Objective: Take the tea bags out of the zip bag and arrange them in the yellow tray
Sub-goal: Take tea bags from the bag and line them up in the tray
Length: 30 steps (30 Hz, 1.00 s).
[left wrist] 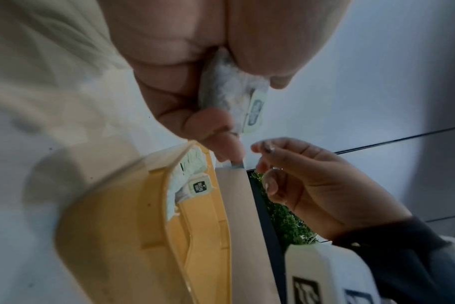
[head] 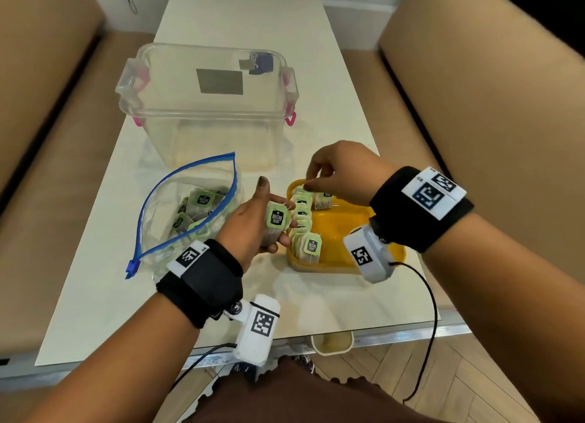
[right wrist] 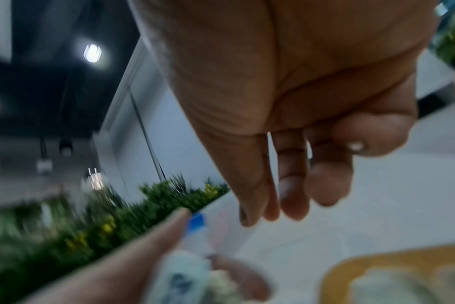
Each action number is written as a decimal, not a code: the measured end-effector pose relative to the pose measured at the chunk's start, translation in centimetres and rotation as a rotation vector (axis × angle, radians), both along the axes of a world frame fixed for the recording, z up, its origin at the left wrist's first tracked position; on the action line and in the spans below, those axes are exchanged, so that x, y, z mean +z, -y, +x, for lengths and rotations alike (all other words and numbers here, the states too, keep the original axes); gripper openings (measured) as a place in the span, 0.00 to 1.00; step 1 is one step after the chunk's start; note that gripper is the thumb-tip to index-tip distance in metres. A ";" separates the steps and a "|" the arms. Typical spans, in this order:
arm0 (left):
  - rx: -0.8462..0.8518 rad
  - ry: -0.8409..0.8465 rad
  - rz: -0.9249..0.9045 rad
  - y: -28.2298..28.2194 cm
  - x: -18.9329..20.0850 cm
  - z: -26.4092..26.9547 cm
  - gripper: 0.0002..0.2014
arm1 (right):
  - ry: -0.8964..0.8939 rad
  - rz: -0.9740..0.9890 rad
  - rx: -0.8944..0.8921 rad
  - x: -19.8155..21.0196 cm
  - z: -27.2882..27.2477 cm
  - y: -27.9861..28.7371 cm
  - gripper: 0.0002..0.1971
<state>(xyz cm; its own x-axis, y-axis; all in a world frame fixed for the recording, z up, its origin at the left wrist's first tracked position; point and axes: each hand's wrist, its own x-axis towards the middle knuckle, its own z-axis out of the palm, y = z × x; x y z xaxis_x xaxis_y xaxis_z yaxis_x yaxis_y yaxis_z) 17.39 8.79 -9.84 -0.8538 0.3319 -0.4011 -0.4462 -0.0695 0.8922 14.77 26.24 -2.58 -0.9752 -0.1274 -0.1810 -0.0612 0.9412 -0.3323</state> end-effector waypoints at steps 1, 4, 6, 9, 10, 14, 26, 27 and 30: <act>0.015 0.004 0.022 -0.1 0.0 0.0 0.31 | 0.037 -0.083 0.039 0.3 0.5 0.5 0.09; 0.034 -0.004 0.047 -0.4 0.3 -0.1 0.28 | 0.089 -0.203 0.121 0.2 1.4 1.7 0.10; 0.033 0.003 0.043 -0.6 0.4 -0.2 0.26 | 0.084 -0.230 0.131 -0.5 1.5 2.1 0.11; 0.015 0.012 0.072 -0.8 0.5 -0.4 0.23 | 0.073 -0.298 0.121 -0.8 1.7 2.2 0.09; 0.010 0.013 0.080 -0.8 0.5 -0.5 0.20 | 0.073 -0.326 0.118 -0.6 1.8 2.2 0.08; 0.005 0.024 0.107 -0.6 0.5 -0.6 0.08 | 0.110 -0.408 0.107 0.2 2.1 1.7 0.04; -0.022 0.057 0.246 -0.6 0.6 -0.7 0.04 | -0.063 -0.387 -0.013 -0.4 1.8 1.2 0.11; -0.014 0.051 0.249 -0.6 0.6 -0.7 0.04 | -0.067 -0.376 -0.013 -0.5 1.8 1.2 0.10; -0.012 0.013 0.258 -0.6 0.5 -0.7 0.04 | -0.031 -0.326 0.012 -0.7 1.9 1.3 0.08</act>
<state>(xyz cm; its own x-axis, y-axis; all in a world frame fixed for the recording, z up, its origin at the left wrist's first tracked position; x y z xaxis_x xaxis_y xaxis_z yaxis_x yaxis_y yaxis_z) 16.68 9.37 -9.38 -0.8442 0.4352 -0.3128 -0.4601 -0.2890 0.8395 16.65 24.93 -3.32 -0.9777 -0.1854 -0.0988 -0.0868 0.7848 -0.6136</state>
